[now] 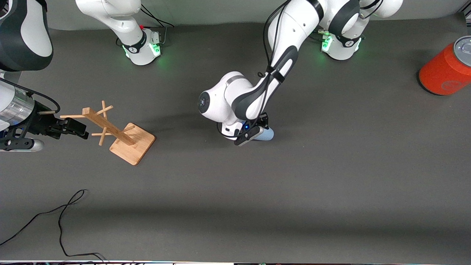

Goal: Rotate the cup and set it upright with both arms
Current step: 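Grasp the lying blue cup by its rim with the left gripper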

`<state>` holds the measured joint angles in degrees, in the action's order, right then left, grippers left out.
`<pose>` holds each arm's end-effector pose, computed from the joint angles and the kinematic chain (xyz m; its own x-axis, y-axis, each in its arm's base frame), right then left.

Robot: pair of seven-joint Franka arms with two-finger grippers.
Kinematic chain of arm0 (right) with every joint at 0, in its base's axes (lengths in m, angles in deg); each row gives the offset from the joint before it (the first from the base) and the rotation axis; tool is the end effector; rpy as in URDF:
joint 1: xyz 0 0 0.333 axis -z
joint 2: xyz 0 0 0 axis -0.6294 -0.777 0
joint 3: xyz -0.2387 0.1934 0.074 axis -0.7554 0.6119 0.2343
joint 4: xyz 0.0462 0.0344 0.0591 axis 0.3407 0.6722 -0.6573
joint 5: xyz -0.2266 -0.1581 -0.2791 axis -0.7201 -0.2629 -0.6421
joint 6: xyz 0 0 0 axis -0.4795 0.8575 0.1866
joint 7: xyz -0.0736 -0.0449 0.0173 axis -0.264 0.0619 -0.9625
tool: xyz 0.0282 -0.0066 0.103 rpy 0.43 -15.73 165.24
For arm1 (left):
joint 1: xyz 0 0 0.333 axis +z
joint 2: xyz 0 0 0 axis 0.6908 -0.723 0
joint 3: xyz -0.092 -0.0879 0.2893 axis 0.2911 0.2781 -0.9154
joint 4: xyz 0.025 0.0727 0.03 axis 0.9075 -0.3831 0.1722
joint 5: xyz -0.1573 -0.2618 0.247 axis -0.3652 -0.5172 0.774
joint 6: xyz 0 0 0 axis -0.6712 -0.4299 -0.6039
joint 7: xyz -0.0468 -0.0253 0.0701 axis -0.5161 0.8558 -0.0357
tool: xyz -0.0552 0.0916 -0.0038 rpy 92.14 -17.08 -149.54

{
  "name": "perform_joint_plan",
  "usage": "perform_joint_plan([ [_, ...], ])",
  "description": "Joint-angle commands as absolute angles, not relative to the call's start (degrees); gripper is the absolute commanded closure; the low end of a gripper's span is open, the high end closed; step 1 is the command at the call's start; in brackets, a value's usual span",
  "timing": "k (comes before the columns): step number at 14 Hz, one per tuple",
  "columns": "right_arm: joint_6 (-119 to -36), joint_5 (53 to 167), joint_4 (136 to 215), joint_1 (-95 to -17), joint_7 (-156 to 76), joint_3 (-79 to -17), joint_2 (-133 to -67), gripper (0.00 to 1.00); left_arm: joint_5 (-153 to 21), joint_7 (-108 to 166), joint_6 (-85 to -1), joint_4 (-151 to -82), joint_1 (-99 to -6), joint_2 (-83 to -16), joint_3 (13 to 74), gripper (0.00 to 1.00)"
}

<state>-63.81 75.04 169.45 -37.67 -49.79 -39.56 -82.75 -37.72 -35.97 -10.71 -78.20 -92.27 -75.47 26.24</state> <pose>0.6007 0.0187 0.5548 0.9974 -0.0620 0.0357 -0.0605 -0.9973 -0.0419 0.4932 -0.5146 0.2562 0.9481 0.2938 0.1216 0.3110 -0.7773 -0.5469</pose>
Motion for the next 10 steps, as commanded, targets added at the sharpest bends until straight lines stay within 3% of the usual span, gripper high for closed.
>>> perform_joint_plan([
  [1,-64.9,75.2,169.7,-37.8,-48.3,-39.7,-81.8,0.00,-43.1,-30.4,-10.7,-80.2,-88.3,-67.4,26.5,1.00],
  [3,-65.2,73.3,169.6,-38.0,-48.3,-39.4,-81.5,0.00,-46.3,-27.7,-16.2,-87.5,-85.8,-58.9,26.5,1.00],
  [7,-64.9,73.3,169.8,-39.2,-49.1,-39.5,-80.1,0.00,-48.5,-22.7,-40.5,-122.1,-84.7,-34.8,26.3,1.00],
  [10,-64.5,73.4,170.0,-39.2,-49.1,-39.6,-78.7,0.00,-48.4,-20.5,-56.5,-135.4,-84.8,-31.5,26.3,1.00],
])
